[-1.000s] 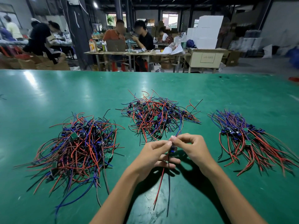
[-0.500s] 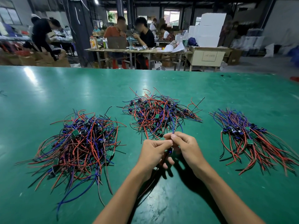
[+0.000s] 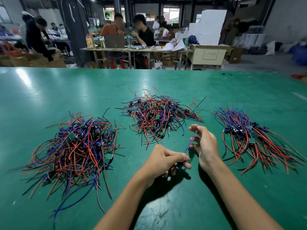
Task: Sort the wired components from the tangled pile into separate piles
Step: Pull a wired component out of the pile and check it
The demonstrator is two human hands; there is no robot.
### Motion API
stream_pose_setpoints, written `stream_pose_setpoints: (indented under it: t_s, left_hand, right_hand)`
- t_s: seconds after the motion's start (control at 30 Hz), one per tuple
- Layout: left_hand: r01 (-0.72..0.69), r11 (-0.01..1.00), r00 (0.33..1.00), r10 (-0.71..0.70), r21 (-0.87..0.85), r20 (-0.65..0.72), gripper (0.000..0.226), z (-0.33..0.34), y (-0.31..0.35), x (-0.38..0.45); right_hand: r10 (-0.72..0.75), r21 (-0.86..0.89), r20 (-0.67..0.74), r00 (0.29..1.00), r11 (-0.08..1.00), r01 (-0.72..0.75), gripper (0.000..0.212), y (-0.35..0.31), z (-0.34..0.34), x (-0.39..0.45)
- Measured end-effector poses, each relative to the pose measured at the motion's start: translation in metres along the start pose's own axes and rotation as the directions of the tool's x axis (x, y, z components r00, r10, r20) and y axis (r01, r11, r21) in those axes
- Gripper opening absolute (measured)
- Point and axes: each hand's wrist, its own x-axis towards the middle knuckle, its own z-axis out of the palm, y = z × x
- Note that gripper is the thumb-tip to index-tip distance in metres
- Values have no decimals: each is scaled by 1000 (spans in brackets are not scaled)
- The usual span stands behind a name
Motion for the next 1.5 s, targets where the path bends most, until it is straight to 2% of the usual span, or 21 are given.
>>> stream_pose_setpoints:
  t_s: [0.13,0.23,0.3,0.37,0.4,0.47,0.5,0.57,0.67,0.8,0.9,0.97,1.1,1.17,1.23,1.33,1.43,1.47,1.5]
  left_hand:
    - [35,999,999,-34,-23,20,20,0,1,-1]
    - [42,991,999,-40,-126,23,19,-5,5,-2]
    - [41,979,999,-41,-198,3,21,-10,11,-2]
    - [42,954,997,-59,-295,-48,21,-17,16,-1]
    - [36,938,996,-64,-344,-70,23,-21,17,-1]
    - [6,892,991,-66,-451,-119,30,-27,17,0]
    - [-19,863,985,-70,-504,-157,31,-28,17,0]
    - [-56,832,967,-93,-552,-238,28,-30,15,1]
    - [-66,813,945,-136,-578,-299,25,-30,14,2]
    - [-21,824,939,-179,-567,-294,40,-30,13,3]
    - [-34,846,939,-155,-533,-307,45,-28,11,3]
    - [-59,860,941,-122,-508,-316,42,-25,10,3]
    - [-114,901,915,-69,-419,-397,41,-22,9,3]
    - [-142,921,892,-39,-361,-450,36,-22,10,3]
    - [-162,924,867,-35,-346,-498,33,-24,11,2]
    - [-196,912,799,-65,-360,-598,37,-30,12,1]
    - [-262,906,631,-99,-332,-770,66,-37,12,0]
    - [-284,904,586,-100,-319,-804,67,-40,12,-1]
    - [-291,906,577,-91,-308,-812,64,-42,12,-1]
  right_hand:
    - [43,111,35,998,993,-47,26,0,-4,1]
    - [20,80,178,984,996,-35,35,-1,-7,5]
    - [31,-33,211,977,999,-24,37,2,-5,2]
    - [-136,-278,252,958,938,206,14,8,-5,-6]
    - [-238,-395,336,911,843,365,4,13,-5,-9]
    - [-319,-482,538,780,644,595,8,23,-3,-15]
    - [-331,-478,586,740,597,645,10,26,0,-19]
    - [-381,-424,613,692,581,695,14,29,7,-26]
    - [-466,-370,567,679,592,716,22,30,12,-31]
    - [-484,-321,436,759,704,633,23,26,14,-34]
    - [-459,-240,346,818,800,550,12,21,17,-34]
    - [-383,-155,299,874,884,441,14,17,18,-35]
    - [-200,-61,204,958,974,216,18,10,17,-32]
    - [-104,-8,168,980,994,107,20,4,14,-27]
    - [-60,16,152,987,998,59,20,-3,11,-22]
    - [-5,114,161,987,993,-14,21,-9,3,-15]
    - [129,137,254,959,976,-168,16,-14,-6,-8]
    - [174,113,299,938,970,-216,16,-15,-8,-5]
    - [212,53,347,914,968,-244,18,-16,-11,-4]
